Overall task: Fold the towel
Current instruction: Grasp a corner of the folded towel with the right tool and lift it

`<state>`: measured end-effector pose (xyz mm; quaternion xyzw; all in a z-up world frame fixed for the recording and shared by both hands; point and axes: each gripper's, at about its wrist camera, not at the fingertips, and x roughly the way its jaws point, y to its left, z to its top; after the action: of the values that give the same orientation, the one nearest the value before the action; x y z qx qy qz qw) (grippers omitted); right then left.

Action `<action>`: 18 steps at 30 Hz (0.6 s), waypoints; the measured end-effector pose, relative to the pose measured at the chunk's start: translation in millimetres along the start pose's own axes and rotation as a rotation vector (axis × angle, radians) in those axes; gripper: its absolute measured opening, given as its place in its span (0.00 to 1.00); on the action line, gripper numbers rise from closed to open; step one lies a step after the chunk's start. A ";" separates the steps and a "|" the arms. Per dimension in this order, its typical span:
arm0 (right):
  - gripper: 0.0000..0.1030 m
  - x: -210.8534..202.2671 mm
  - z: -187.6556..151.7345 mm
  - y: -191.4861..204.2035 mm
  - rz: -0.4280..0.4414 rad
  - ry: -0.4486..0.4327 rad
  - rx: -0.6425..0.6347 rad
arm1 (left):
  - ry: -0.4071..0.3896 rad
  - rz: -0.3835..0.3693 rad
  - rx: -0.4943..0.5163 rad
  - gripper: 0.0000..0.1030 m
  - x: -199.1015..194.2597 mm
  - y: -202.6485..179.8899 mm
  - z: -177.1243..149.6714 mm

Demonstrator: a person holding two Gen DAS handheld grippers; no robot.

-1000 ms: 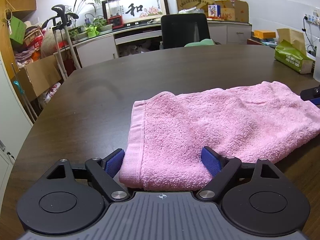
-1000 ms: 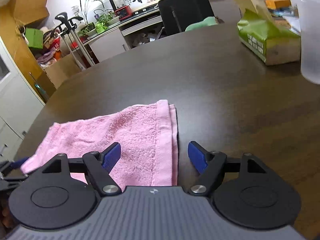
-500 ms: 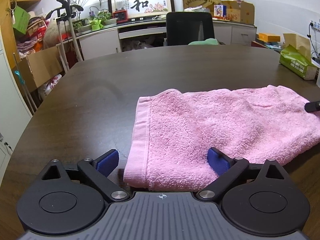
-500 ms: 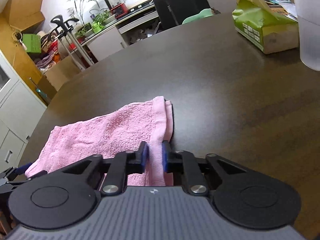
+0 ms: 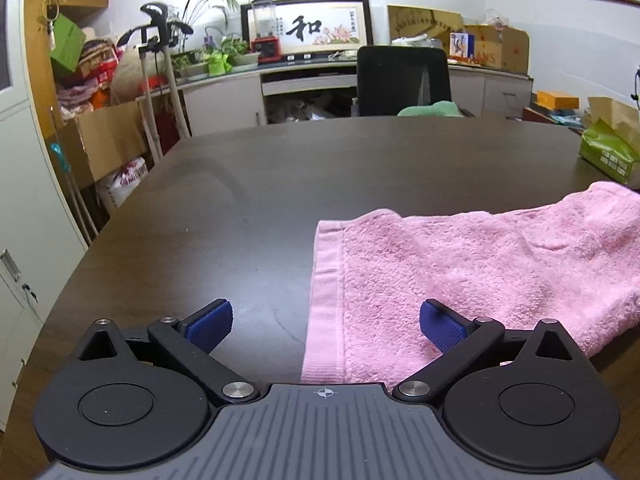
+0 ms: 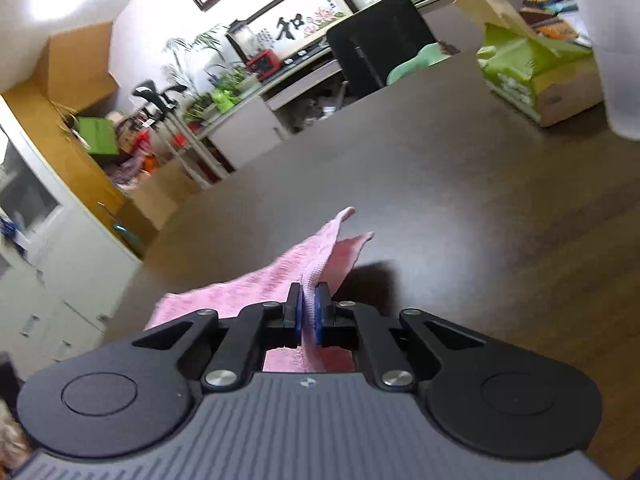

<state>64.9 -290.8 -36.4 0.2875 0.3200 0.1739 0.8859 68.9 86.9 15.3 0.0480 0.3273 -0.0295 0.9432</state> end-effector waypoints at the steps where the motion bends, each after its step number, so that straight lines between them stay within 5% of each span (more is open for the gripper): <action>1: 0.06 0.4 0.7 2.3 0.018 0.002 0.005 | 0.003 0.000 0.005 0.99 0.9 -0.1 0.0; 8: 0.06 12.2 9.9 31.8 0.189 0.027 0.038 | 0.001 0.027 0.079 0.99 5.6 -11.5 -4.1; 18: 0.06 70.9 20.4 91.1 0.379 0.129 0.058 | 0.020 0.001 0.050 1.00 7.4 -5.3 -3.5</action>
<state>119.3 -193.5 -0.1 0.3561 0.3212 0.3461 0.8064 72.1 81.8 7.6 0.0719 0.3357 -0.0366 0.9385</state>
